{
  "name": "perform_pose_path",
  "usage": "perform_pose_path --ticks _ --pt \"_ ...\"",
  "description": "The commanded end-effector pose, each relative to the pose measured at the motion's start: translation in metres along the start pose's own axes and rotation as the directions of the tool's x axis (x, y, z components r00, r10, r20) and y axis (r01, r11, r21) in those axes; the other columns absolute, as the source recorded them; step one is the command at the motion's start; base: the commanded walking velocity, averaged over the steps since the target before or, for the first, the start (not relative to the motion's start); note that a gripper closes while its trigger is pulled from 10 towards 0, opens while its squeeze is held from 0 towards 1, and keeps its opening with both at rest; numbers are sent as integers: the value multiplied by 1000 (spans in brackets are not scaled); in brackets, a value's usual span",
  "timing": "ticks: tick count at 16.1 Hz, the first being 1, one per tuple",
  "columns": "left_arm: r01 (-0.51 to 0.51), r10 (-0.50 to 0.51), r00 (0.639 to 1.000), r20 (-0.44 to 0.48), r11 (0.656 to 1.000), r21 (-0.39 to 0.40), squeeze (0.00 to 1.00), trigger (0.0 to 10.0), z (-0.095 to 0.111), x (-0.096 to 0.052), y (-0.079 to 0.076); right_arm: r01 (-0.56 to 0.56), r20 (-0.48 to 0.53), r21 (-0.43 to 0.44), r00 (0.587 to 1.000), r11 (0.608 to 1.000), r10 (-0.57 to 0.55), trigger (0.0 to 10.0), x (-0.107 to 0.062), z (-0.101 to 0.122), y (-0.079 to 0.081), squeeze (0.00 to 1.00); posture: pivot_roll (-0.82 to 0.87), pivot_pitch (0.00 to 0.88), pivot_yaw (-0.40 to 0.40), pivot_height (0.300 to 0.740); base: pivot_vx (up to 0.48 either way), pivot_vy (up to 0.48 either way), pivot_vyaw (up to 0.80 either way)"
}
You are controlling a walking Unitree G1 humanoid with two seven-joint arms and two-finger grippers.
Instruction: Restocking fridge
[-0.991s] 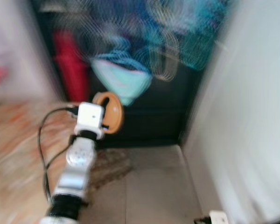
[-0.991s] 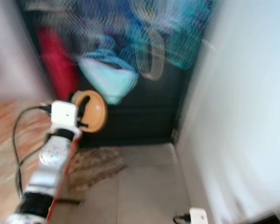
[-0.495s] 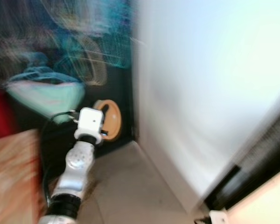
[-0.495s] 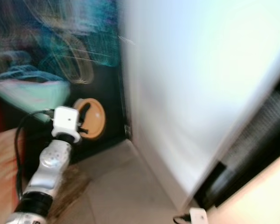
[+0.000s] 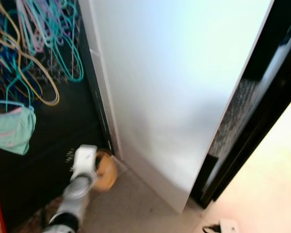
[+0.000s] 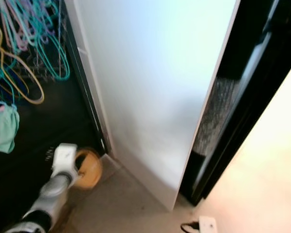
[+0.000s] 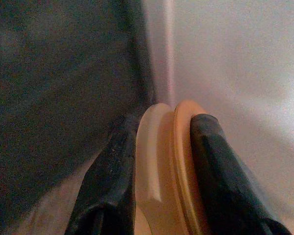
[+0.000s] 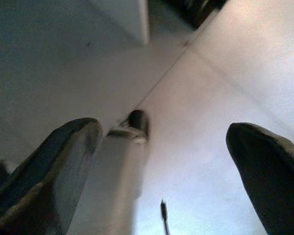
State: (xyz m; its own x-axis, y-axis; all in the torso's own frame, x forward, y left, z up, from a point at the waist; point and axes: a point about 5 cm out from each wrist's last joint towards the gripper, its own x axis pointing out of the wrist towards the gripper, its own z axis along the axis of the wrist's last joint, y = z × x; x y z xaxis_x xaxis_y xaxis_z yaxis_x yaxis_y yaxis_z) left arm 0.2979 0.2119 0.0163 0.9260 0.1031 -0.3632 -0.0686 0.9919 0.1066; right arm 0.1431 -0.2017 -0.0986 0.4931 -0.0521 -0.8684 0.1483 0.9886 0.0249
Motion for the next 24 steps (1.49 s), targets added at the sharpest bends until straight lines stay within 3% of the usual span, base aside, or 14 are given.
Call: perform_pose_path --ticks 1,3,11,17,24 --pt "22 -24 998 -50 999 -37 0 10000 -8 0 -6 8 2 16 1000 1000 -8 10000 0 -1 0 0 -3 0 76 740 0 0 0" --pt "49 -52 981 -188 999 -23 0 10000 -36 -9 -12 11 3 22 1000 1000 -11 10000 0 -1 1 0 -14 0 78 740 0 0 0" --pt "35 -46 919 -392 999 -36 0 10000 -86 -35 -15 19 20 36 1000 999 -19 10000 0 0 -1 0 -11 0 63 740 0 0 0" --pt "-9 -11 893 -450 999 -42 0 10000 -106 -49 -6 25 19 10 999 1000 -25 10000 -1 0 -9 0 3 0 31 740 0 0 0" --pt "1 -20 878 -479 999 -41 0 10000 -118 -60 -6 30 20 2 999 1000 -30 10000 -2 -1 -10 0 -2 0 25 740 0 -81 0"
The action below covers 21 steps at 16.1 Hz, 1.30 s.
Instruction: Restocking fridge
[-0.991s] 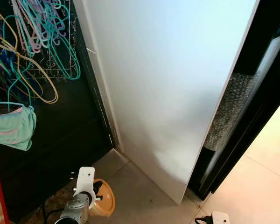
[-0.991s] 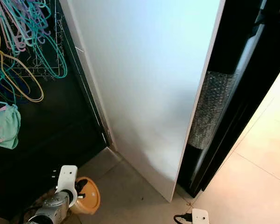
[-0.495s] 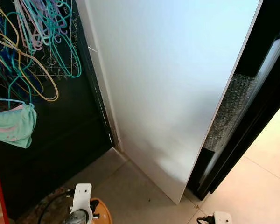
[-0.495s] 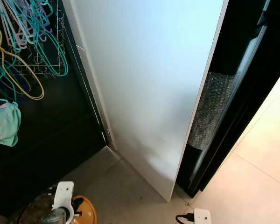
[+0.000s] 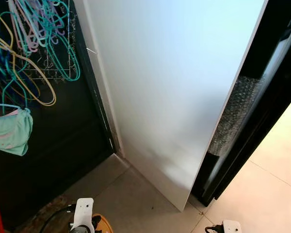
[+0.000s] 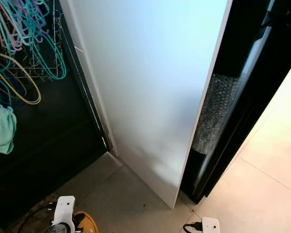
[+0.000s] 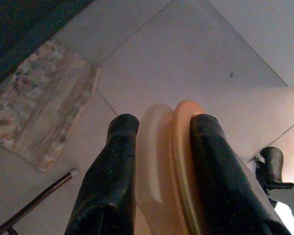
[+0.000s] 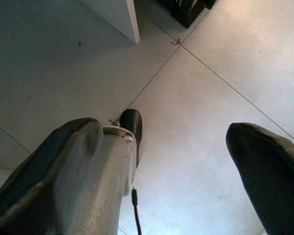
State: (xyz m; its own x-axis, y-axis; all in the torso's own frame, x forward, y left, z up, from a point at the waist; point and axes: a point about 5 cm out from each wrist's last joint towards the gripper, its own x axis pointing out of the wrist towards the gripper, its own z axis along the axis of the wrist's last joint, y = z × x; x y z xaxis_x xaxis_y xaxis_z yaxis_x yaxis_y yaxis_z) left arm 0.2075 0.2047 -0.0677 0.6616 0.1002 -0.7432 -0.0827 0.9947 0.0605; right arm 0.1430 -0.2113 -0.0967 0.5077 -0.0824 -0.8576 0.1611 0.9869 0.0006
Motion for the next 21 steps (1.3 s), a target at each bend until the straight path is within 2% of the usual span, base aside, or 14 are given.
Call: perform_pose_path --ticks 1,10,15,18,21 --pt "-7 7 999 -33 1000 6 0 10000 -10 -2 4 0 -1 3 1000 1000 0 10000 -1 -3 0 0 -2 0 25 740 0 -326 0" --pt "1 -1 1000 -24 1000 2 0 10000 -6 -1 -4 6 1 3 1000 1000 -6 10000 -1 -3 -1 0 -3 0 25 740 0 -340 0" --pt "-7 7 1000 -23 1000 -6 0 10000 -6 -1 3 31 12 5 999 1000 -31 10000 -1 -2 -3 0 -3 0 23 740 0 0 0" --pt "-8 8 1000 -26 1000 1 0 10000 -7 -2 5 118 64 55 991 992 -121 10000 -2 -1 -7 0 -2 0 23 740 0 0 0" --pt "-9 10 1000 -30 1000 8 0 10000 -10 -2 5 213 165 147 958 966 -237 10000 -6 4 -11 0 3 0 21 740 0 0 0"
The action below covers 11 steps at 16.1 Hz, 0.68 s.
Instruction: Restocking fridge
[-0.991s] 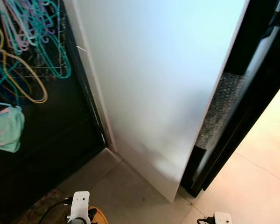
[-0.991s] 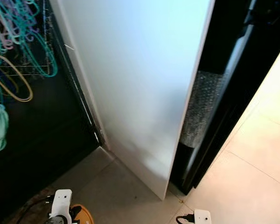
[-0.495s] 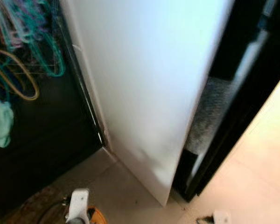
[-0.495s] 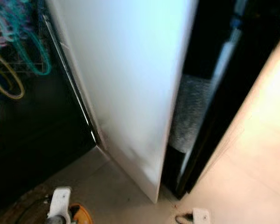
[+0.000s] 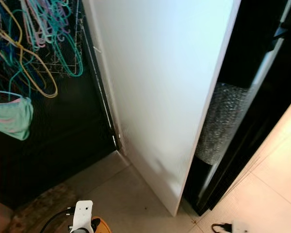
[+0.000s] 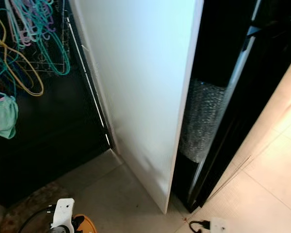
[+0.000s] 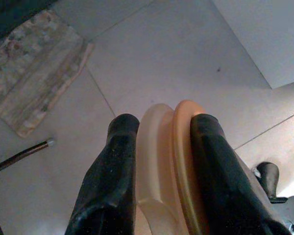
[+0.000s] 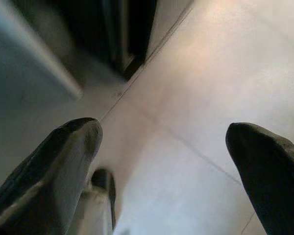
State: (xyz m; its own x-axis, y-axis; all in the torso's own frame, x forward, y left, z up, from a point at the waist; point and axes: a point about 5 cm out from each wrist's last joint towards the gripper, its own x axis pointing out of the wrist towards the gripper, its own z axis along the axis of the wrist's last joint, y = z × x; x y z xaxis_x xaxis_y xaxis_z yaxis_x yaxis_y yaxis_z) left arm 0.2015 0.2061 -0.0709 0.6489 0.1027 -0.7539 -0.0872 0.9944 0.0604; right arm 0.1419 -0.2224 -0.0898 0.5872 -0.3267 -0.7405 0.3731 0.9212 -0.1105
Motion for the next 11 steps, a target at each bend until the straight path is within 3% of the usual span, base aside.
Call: perform_pose_path --ticks 1,2,3,4,5,6,8,11 --pt "-8 8 1000 -19 1000 15 0 10000 -6 -1 4 36 43 41 998 999 -38 10000 -1 3 -1 0 -3 0 23 740 0 0 0" --pt "-9 10 1000 -25 1000 17 0 10000 -8 -2 4 58 120 24 991 998 -61 10000 0 14 -5 0 -7 0 23 740 0 0 0" --pt "-10 10 1000 -27 1000 17 0 10000 -9 -2 5 86 252 10 964 996 -86 10000 6 47 -19 0 -9 0 22 740 0 0 0" --pt "-9 10 1000 -28 1000 19 0 10000 -10 -2 5 93 396 19 913 995 -93 10000 7 83 -31 0 -9 0 22 740 0 0 0" --pt "-9 9 1000 -29 1000 20 0 10000 -10 -3 5 83 459 24 884 996 -85 10000 5 95 -33 0 -16 0 24 740 0 0 0" --pt "-9 9 1000 -30 1000 20 0 10000 -10 -3 6 44 513 50 856 998 -63 10000 2 105 -30 0 -16 0 24 740 0 0 0" --pt "-7 8 999 -36 1000 29 0 10000 -12 -3 6 -30 656 -51 753 998 56 10000 -12 139 -10 0 -41 0 27 740 0 0 0" --pt "-6 7 999 -38 999 34 0 10000 -12 -3 6 -74 708 -77 698 994 107 10000 -29 154 8 0 -39 0 18 740 0 0 0"
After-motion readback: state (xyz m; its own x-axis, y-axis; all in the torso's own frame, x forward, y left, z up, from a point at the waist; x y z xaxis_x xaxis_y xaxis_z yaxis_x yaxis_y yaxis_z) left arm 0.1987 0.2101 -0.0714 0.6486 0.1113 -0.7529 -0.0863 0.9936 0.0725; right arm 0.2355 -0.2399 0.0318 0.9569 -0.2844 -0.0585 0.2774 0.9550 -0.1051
